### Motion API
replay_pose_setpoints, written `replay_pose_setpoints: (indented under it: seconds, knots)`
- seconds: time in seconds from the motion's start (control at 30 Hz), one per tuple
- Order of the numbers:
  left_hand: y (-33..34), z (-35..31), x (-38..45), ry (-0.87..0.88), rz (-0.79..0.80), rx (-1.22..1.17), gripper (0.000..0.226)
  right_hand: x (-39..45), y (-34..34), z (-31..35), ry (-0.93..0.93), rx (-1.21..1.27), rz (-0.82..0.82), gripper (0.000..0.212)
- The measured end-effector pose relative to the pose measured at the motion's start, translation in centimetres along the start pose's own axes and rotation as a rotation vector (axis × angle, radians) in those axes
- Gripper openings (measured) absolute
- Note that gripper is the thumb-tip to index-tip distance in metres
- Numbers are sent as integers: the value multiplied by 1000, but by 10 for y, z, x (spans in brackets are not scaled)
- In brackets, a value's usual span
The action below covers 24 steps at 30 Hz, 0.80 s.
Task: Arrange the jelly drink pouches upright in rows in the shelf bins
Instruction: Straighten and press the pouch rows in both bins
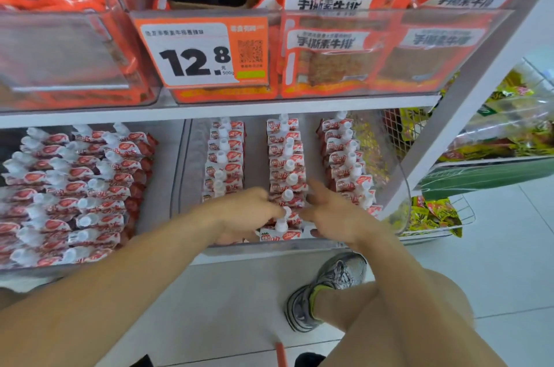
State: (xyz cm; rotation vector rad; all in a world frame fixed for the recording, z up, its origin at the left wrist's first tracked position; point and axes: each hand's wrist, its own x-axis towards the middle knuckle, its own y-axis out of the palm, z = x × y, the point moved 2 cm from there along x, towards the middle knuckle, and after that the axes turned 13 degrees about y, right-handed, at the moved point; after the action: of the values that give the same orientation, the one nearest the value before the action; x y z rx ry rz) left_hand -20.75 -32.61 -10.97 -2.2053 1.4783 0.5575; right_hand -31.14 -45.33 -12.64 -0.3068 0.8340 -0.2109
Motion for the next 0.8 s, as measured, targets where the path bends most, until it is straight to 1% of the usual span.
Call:
replay_pose_setpoints:
  seconds: [0.07, 0.1, 0.17, 0.23, 0.3, 0.37, 0.43, 0.5, 0.53, 0.6, 0.67, 0.77, 0.8]
  knots:
    - [8, -3, 3, -7, 20, -114, 11, 4, -1, -4, -26, 19, -12, 65]
    - [9, -1, 5, -6, 11, -146, 12, 5, -3, -6, -28, 40, -12, 64]
    - [12, 3, 4, -1, -11, -154, 14, 5, -6, -11, -6, 94, 12, 55]
    - [9, 7, 6, -7, -78, -92, 13, 2, -9, -13, 20, 116, 31, 47]
    - [6, 10, 7, -27, -161, -113, 16, -1, -9, -8, -1, 111, 92, 48]
    - [11, 12, 8, -35, -125, -227, 15, -13, -7, 3, -34, 132, 162, 43]
    - [16, 14, 11, -30, -114, -295, 26, -16, -8, 8, -44, 152, 205, 38]
    - [16, 19, 15, -41, -146, -337, 30, -6, -9, 1, 26, 156, 176, 39]
    - [14, 22, 17, -52, -171, -348, 33, 1, -9, -4, 81, 127, 134, 39]
    - [10, 28, 20, -70, -181, -289, 33, 12, -9, -11, 143, 50, 73, 44]
    - [11, 29, 21, -42, -139, -218, 26, 24, -6, -15, 115, -34, 71, 42]
    - [11, 35, 27, -19, -81, -153, 44, 31, -3, -18, 118, -83, 78, 42]
    - [10, 38, 32, -20, -75, -116, 44, 30, -3, -17, 119, -91, 88, 44]
